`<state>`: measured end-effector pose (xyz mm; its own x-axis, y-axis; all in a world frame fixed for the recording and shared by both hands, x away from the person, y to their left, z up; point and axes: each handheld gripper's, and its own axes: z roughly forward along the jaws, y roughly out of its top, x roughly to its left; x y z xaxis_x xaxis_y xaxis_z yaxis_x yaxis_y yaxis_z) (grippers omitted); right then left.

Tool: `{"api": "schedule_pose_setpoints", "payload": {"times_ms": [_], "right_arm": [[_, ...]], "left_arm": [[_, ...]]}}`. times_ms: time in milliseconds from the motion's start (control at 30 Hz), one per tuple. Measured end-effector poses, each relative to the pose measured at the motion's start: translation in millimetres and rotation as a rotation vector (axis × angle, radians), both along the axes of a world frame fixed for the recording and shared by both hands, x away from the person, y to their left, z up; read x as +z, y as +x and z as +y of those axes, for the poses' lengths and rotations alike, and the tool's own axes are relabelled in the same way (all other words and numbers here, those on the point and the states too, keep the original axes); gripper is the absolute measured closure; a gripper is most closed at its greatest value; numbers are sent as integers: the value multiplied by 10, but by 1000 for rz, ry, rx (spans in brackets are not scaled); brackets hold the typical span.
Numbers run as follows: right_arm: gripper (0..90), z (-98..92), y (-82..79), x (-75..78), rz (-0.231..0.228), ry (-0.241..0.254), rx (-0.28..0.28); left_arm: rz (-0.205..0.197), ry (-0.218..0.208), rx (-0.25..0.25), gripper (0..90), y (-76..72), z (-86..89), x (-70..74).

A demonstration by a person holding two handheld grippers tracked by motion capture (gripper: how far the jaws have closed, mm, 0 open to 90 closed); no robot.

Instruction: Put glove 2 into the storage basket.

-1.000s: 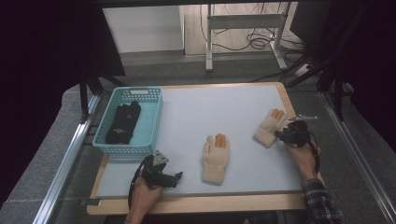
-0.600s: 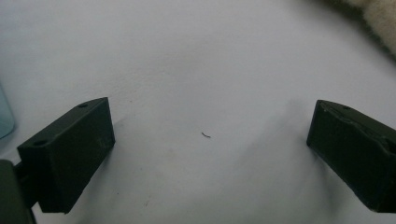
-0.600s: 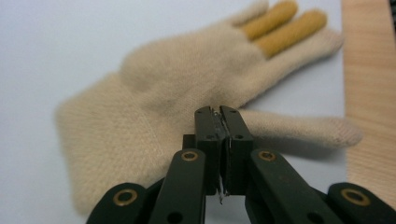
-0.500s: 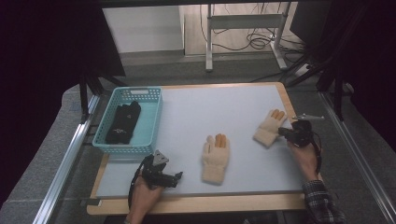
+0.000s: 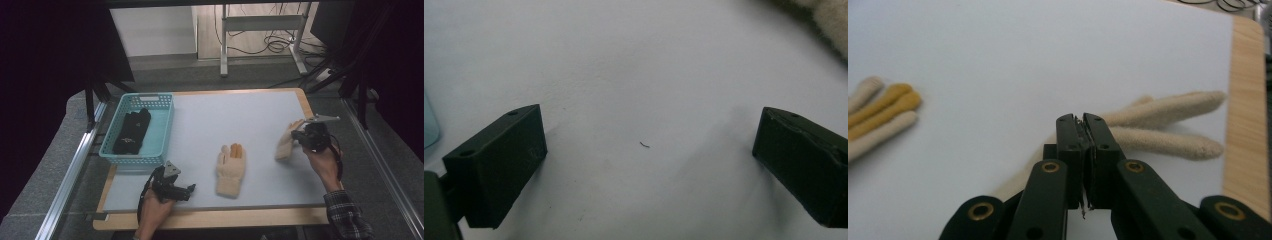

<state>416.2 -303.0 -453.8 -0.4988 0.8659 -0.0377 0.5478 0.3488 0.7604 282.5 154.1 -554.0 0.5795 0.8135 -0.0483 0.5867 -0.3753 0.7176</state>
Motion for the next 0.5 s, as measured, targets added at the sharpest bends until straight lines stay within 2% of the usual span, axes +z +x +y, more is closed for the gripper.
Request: {"api": "schedule_pose_setpoints", "payload": {"times_ms": [100, 133, 167, 200, 233, 267, 400, 500], "right_arm": [[851, 166, 48, 15, 5, 10, 30], [851, 166, 48, 15, 5, 10, 30], [835, 298, 84, 2, 14, 31, 62], [835, 298, 84, 2, 14, 31, 62], [765, 439, 119, -17, 38, 67, 110], [732, 505, 133, -20, 45, 70, 130], [687, 634, 165, -19, 34, 42, 153], [635, 624, 210, -67, 28, 13, 149]], "left_arm": [[0, 0, 0, 13, 0, 0, 0], [0, 0, 0, 13, 0, 0, 0], [0, 0, 0, 13, 0, 0, 0], [0, 0, 0, 13, 0, 0, 0], [0, 0, 0, 13, 0, 0, 0], [0, 0, 0, 13, -1, 0, 0], [-1, 0, 0, 14, -1, 0, 0], [-1, 0, 0, 13, 0, 0, 0]]}}
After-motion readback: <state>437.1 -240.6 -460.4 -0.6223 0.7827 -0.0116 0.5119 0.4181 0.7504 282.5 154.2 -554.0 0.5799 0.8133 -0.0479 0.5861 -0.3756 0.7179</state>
